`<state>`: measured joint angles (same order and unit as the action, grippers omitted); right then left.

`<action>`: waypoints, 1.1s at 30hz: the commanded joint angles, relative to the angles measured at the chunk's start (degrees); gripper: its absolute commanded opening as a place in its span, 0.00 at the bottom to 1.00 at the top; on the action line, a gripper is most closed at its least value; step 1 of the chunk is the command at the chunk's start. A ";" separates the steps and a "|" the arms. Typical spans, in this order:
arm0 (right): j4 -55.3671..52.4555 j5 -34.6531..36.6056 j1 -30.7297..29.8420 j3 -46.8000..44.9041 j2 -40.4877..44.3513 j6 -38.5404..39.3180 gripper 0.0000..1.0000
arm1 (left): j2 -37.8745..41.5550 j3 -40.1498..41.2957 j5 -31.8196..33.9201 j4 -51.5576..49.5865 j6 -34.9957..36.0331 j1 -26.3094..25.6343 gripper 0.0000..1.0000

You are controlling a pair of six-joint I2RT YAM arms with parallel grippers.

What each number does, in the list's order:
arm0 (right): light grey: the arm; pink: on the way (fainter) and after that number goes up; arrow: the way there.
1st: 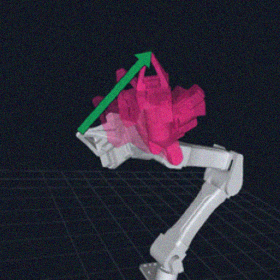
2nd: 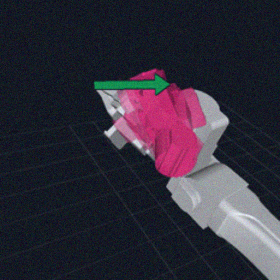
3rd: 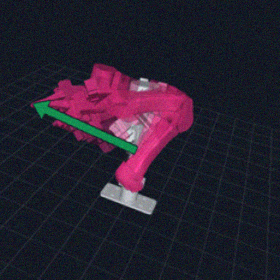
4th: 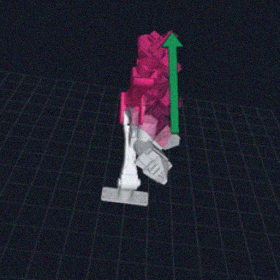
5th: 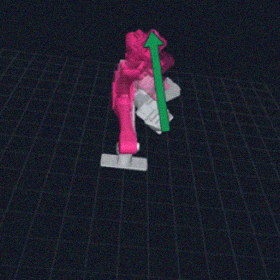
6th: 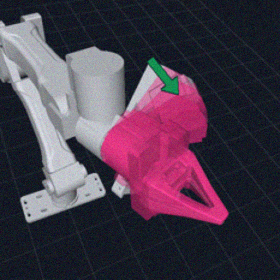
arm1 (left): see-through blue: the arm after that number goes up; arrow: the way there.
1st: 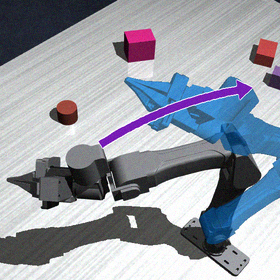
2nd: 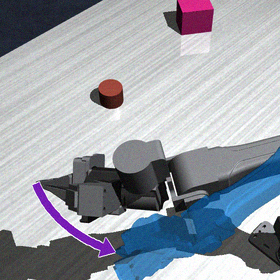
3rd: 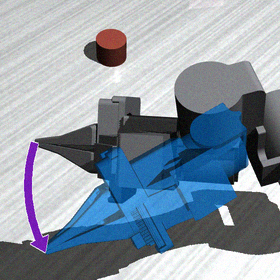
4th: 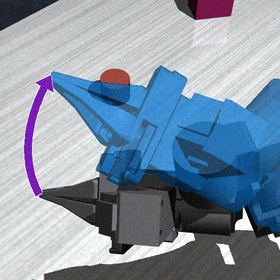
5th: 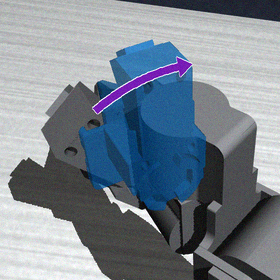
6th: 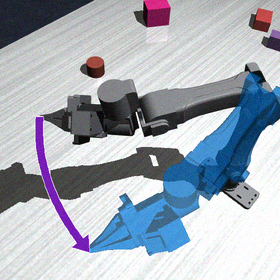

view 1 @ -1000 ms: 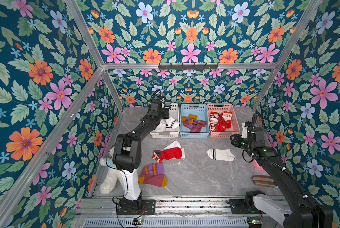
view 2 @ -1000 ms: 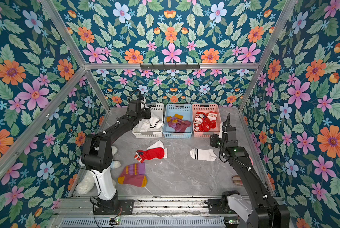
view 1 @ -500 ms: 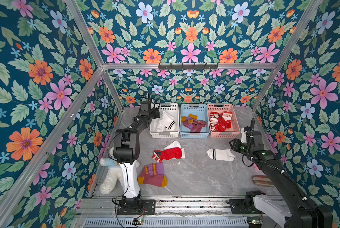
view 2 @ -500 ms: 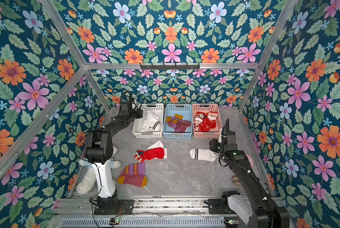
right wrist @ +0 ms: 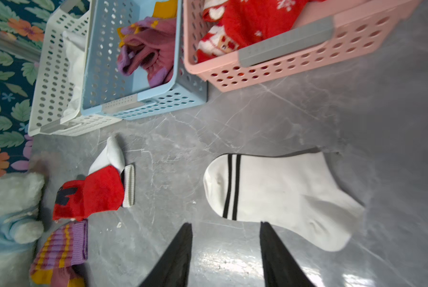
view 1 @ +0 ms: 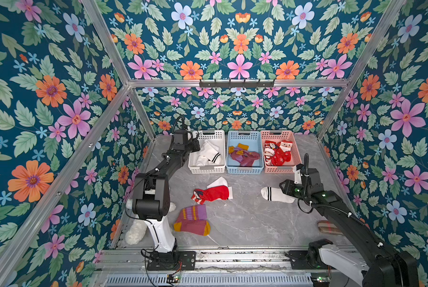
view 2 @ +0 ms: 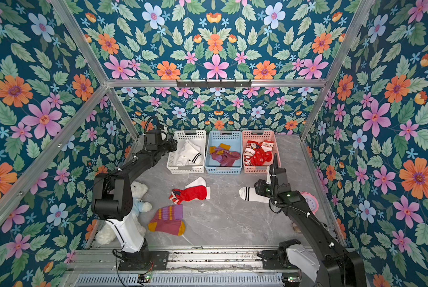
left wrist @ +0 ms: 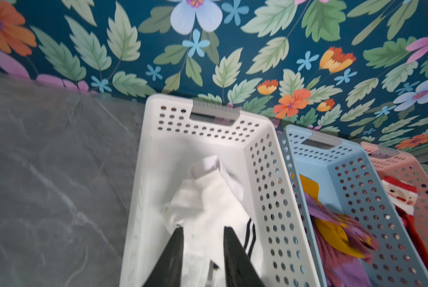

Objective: Sort the socks into the basket by color
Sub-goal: Place the sock in the bin, then pick up the sock at the center of the board.

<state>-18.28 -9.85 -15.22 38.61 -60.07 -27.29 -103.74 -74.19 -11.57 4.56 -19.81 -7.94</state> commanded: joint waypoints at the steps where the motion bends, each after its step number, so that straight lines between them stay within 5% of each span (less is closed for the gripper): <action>1: 5.40 0.85 -4.51 0.74 -3.08 -3.01 0.47 | 3.89 5.03 0.32 0.18 -4.62 -0.11 0.32; 18: 17.61 4.83 -34.36 21.67 -34.26 -4.09 0.46 | 15.84 20.29 6.11 -2.89 -8.02 -3.22 0.34; 28: 16.94 2.51 -41.02 34.90 -49.27 -3.57 0.45 | 17.17 21.70 6.21 -3.41 -8.13 -2.59 0.36; 33: 12.60 7.03 -40.77 36.65 -49.75 -4.01 0.44 | 16.93 21.59 5.56 -3.33 -7.87 -2.36 0.36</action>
<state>-2.98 -6.20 -56.16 74.65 -110.08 -31.07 -86.89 -52.47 -5.96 1.21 -27.97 -10.48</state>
